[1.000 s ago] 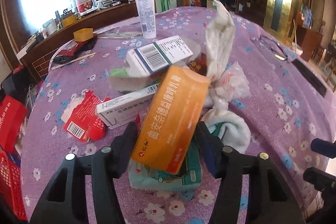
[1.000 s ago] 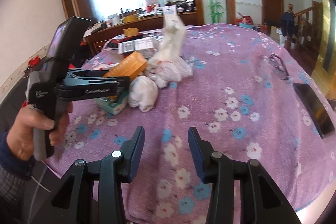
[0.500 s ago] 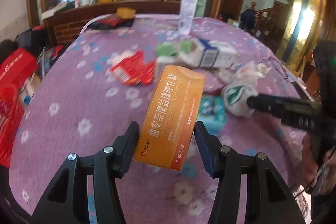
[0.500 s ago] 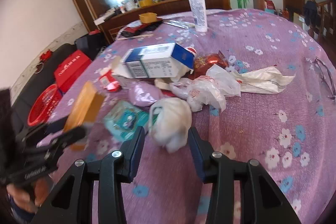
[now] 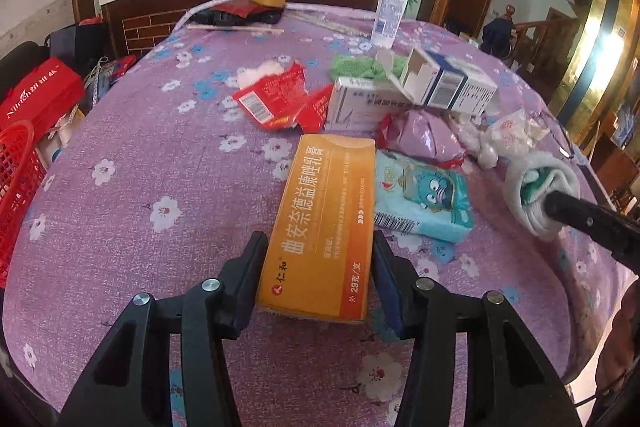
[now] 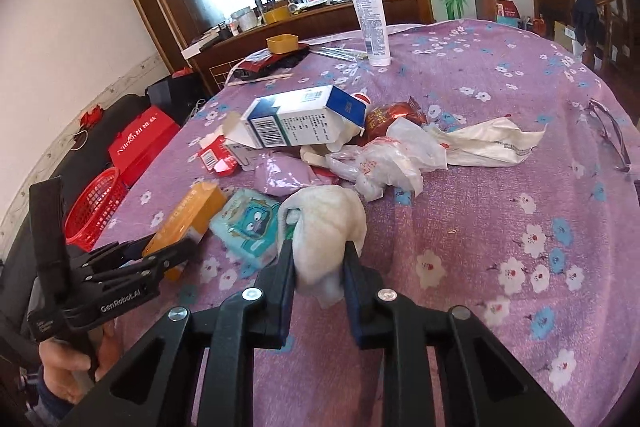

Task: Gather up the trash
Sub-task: 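Carry both items over the red wastebasket and open both tools to drop them, then grasp the teal tissue pack with the left tool while the right tool reaches the white plastic bag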

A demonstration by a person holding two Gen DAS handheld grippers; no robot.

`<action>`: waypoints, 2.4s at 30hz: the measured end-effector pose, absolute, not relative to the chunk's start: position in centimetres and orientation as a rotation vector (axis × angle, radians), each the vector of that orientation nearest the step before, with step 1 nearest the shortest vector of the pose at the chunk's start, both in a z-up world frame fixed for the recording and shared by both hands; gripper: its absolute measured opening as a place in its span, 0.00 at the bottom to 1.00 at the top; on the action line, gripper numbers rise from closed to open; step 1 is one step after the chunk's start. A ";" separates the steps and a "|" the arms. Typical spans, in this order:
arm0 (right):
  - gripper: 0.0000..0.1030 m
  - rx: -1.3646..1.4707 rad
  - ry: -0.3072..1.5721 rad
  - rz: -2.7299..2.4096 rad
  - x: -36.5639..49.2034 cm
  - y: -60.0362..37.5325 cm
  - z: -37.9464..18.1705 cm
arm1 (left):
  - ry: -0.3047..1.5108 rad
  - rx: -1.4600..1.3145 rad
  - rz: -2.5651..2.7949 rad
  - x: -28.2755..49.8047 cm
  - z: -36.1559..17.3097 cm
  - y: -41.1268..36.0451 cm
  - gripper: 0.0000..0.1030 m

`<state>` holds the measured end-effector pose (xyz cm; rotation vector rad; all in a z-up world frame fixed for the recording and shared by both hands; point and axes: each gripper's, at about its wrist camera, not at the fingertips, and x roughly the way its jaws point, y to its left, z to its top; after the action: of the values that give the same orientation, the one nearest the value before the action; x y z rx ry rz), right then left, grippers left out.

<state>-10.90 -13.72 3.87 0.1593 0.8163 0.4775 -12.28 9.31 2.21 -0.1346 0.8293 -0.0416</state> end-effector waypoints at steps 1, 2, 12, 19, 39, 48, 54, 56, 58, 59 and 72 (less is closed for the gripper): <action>0.23 0.161 0.817 0.486 -11.1 -13.7 4.1 | 0.820 -0.140 -0.041 -12.4 2.5 9.3 0.49; 0.23 0.162 0.816 0.494 -11.1 -13.6 4.2 | 0.810 -0.146 -0.041 -12.7 2.8 9.5 0.49; 0.23 0.125 0.809 0.587 -11.7 -9.5 5.1 | 0.738 -0.135 0.032 -15.2 5.6 11.9 0.49; 0.23 0.084 0.822 0.638 -11.4 -6.5 5.8 | 0.704 -0.160 0.098 -16.3 6.8 15.0 0.49; 0.24 -0.041 0.816 0.967 -9.7 15.5 12.2 | 0.658 -0.319 0.512 -22.0 9.1 37.0 0.49; 0.26 -0.031 0.901 1.035 -6.5 26.6 10.9 | 0.663 -0.366 0.555 -21.1 7.9 41.9 0.49; 0.53 -0.006 0.903 1.035 -5.3 29.2 10.1 | 0.639 -0.399 0.579 -21.5 7.6 43.0 0.74; 0.53 0.021 0.893 1.047 -5.4 27.5 10.4 | 0.620 -0.415 0.574 -22.1 7.7 42.7 0.74; 0.53 0.031 0.877 1.037 -5.7 25.2 10.5 | 0.599 -0.423 0.555 -22.6 7.8 41.7 0.74; 0.53 0.029 0.869 1.031 -6.0 24.0 10.5 | 0.594 -0.419 0.540 -22.7 7.9 41.1 0.74; 0.55 0.062 0.786 0.783 -9.8 3.3 7.3 | 0.679 -0.242 0.178 -17.8 6.7 23.8 0.76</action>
<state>-9.77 3.31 7.33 0.0617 0.7855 0.7835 -17.76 23.79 6.71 -0.2415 0.6793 0.1780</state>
